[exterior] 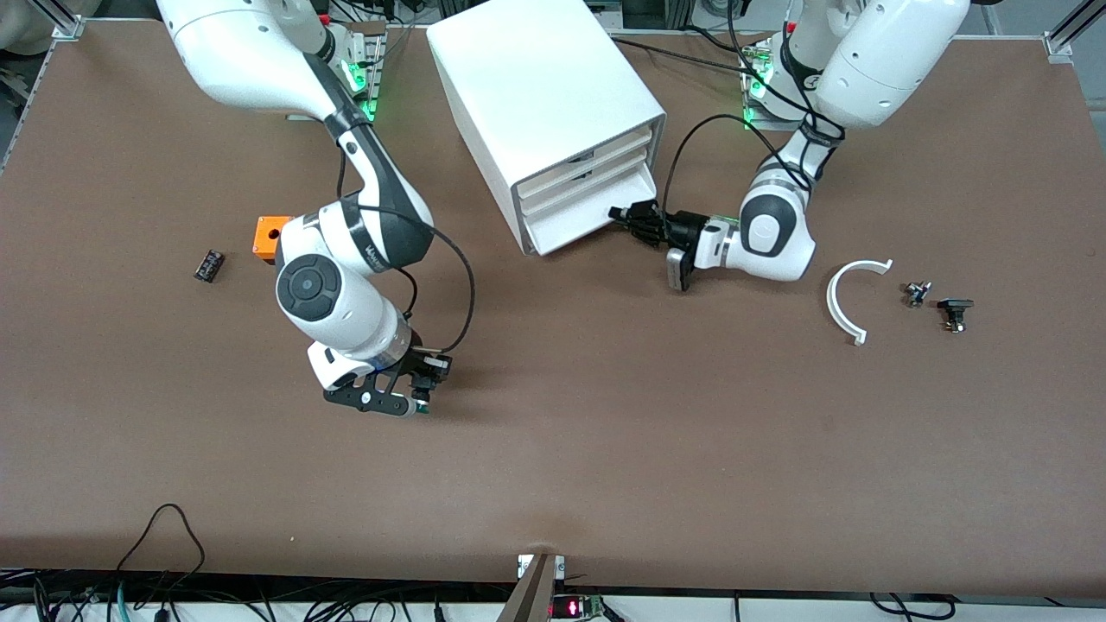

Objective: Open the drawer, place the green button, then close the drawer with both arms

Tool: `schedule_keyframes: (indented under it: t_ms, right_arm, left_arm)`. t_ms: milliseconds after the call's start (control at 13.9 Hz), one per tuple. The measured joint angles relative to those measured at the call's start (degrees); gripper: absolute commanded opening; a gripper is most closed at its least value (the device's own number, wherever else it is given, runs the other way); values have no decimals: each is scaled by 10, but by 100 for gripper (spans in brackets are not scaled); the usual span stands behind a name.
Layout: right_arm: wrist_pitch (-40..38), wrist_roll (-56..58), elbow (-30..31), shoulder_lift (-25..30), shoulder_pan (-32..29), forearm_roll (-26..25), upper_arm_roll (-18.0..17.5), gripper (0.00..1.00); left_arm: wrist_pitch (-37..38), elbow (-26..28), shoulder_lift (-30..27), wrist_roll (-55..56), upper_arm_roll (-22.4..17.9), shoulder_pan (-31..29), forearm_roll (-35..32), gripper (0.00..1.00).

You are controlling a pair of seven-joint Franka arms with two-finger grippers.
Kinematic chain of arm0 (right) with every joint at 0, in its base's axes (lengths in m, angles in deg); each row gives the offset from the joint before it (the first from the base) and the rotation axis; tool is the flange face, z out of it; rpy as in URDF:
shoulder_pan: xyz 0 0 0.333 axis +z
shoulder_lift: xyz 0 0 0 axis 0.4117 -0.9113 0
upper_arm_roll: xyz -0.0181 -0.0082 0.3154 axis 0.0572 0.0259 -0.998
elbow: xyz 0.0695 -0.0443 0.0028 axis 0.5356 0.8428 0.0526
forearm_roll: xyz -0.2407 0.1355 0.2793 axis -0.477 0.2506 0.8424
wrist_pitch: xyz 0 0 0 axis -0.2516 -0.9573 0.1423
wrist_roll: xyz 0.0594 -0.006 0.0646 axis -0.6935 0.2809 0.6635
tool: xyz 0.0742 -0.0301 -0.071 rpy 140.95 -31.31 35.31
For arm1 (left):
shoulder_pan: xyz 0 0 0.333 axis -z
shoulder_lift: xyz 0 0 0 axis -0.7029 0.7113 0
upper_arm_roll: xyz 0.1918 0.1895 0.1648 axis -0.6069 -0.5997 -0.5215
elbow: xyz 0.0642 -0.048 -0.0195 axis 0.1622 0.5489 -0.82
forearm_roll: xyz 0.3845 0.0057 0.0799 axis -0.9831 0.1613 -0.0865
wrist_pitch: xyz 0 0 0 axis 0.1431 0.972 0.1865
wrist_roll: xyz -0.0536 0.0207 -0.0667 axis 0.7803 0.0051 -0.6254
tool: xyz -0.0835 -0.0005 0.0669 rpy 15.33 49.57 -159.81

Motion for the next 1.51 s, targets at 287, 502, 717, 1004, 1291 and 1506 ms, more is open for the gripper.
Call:
schedule_keyframes:
  t_ms: [287,502,717,1004,1291,1506]
  right_arm:
    - [-9,-74,-29,1,24,-2,1,0]
    - [-36,-154,-64,1,63,-28,1,0]
    - [-56,-236,-83,1,103,-39,2,0]
    - [-70,-341,-87,1,150,-57,4,0]
    - [-79,-450,-101,1,191,-58,4,0]
    - [-79,-526,-102,1,216,-58,4,0]
  left_arm:
    - [9,-51,21,12,-28,-5,-38,0]
    - [13,-91,40,34,-37,-7,-56,0]
    - [18,-118,47,53,-45,-9,-78,0]
    - [17,-124,51,60,-50,-15,-84,100]
    - [12,-129,52,86,-56,-30,-123,100]
    - [46,-168,50,159,-59,-56,-192,100]
